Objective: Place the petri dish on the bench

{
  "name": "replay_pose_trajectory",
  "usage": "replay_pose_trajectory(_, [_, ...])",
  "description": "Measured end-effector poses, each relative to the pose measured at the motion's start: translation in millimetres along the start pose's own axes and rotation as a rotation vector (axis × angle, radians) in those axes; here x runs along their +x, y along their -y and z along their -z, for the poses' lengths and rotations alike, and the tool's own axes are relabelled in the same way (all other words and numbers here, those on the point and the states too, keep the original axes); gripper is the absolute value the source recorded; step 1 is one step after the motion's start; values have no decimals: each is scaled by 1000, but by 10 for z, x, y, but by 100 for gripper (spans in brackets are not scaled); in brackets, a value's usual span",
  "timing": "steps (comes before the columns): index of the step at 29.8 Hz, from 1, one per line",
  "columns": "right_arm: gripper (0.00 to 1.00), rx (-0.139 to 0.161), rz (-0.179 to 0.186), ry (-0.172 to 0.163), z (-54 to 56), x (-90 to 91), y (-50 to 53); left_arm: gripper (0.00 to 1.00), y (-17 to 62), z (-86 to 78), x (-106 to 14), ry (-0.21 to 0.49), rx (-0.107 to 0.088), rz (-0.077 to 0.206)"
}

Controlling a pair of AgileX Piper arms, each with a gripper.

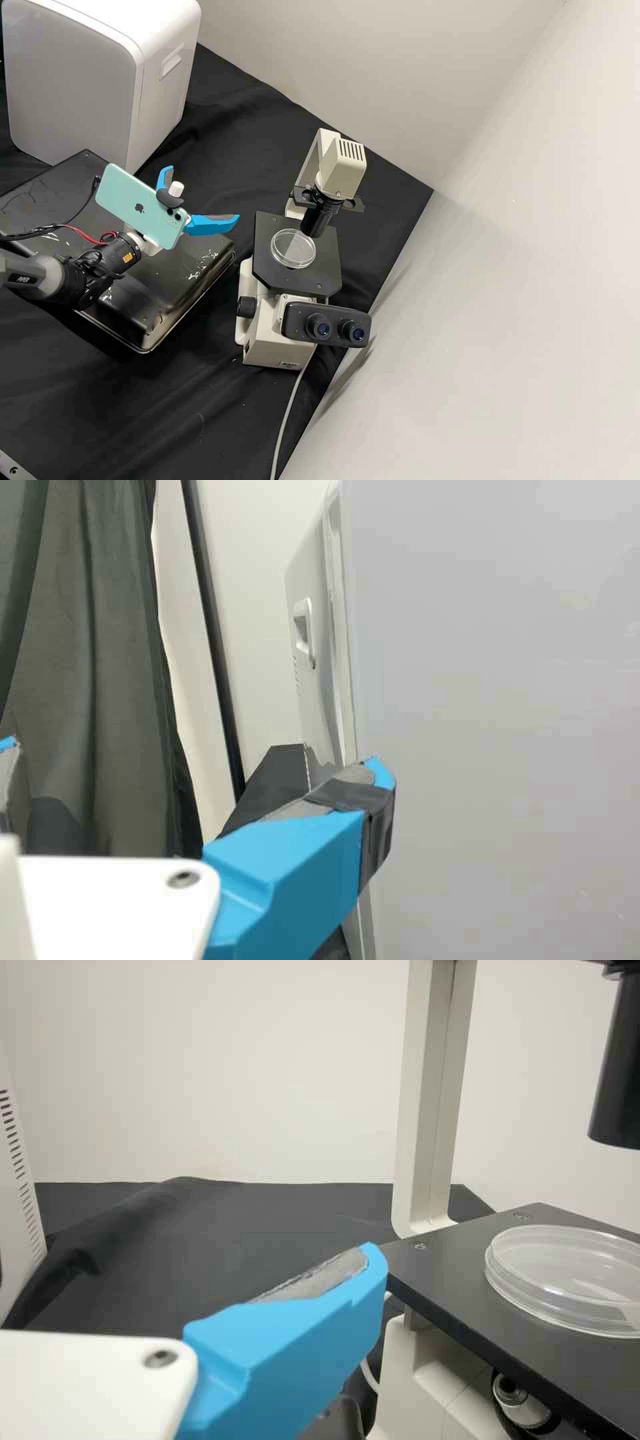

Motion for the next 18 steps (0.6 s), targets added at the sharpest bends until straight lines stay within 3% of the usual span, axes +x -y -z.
replay_pose_trajectory(12, [100, 0, 0, 0, 0, 0, 0, 100, 0, 0, 0, 0, 0, 0])
replay_pose_trajectory(14, [100, 0, 0, 0, 0, 0, 0, 100, 30, -4, -22, 8, 7, 13])
replay_pose_trajectory(18, [100, 0, 0, 0, 0, 0, 0, 100, 77, -45, -121, 30, -7, 37])
